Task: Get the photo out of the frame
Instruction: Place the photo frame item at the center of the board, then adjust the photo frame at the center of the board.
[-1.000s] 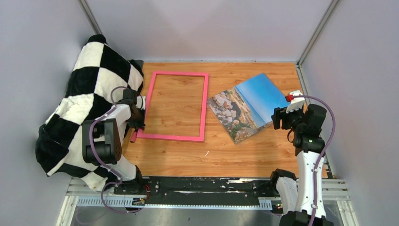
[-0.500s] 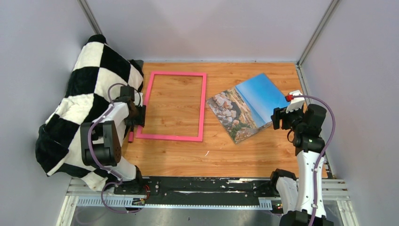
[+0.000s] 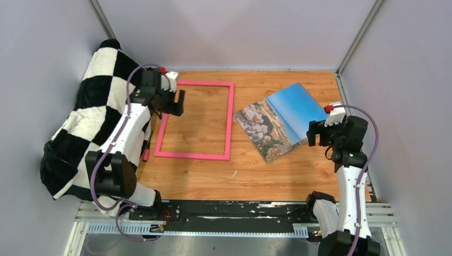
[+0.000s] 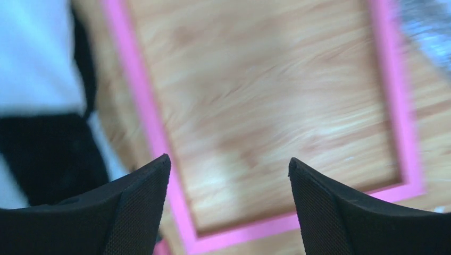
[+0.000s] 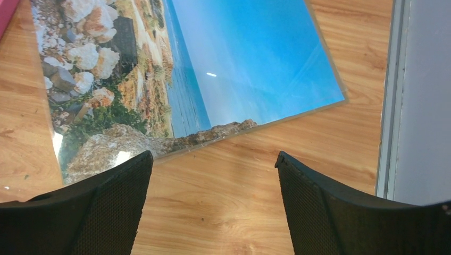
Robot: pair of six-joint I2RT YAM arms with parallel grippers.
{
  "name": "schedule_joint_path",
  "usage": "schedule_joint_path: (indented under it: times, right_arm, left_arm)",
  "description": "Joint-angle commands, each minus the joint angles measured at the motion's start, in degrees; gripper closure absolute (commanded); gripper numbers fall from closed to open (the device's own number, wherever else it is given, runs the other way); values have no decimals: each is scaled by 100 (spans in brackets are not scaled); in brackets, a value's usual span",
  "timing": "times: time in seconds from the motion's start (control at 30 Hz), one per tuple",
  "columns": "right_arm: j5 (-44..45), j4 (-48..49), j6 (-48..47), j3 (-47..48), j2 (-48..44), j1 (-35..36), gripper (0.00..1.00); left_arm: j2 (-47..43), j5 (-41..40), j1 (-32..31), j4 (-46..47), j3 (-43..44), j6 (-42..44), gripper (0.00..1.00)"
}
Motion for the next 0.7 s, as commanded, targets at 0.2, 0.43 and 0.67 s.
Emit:
schedule_joint_path:
  times: [0.2, 0.43, 0.67]
  right_arm:
    - [894, 30, 290, 24, 395, -23, 0]
    - [1104, 28, 539, 68, 918, -145, 0]
    - [1010, 44, 611, 51, 1067, -203, 0]
  left_arm:
    - [1792, 955, -2112, 312, 2357, 356, 0]
    - [3674, 1451, -2736, 354, 4129, 428, 0]
    - [5022, 1798, -2944, 375, 5303, -50, 0]
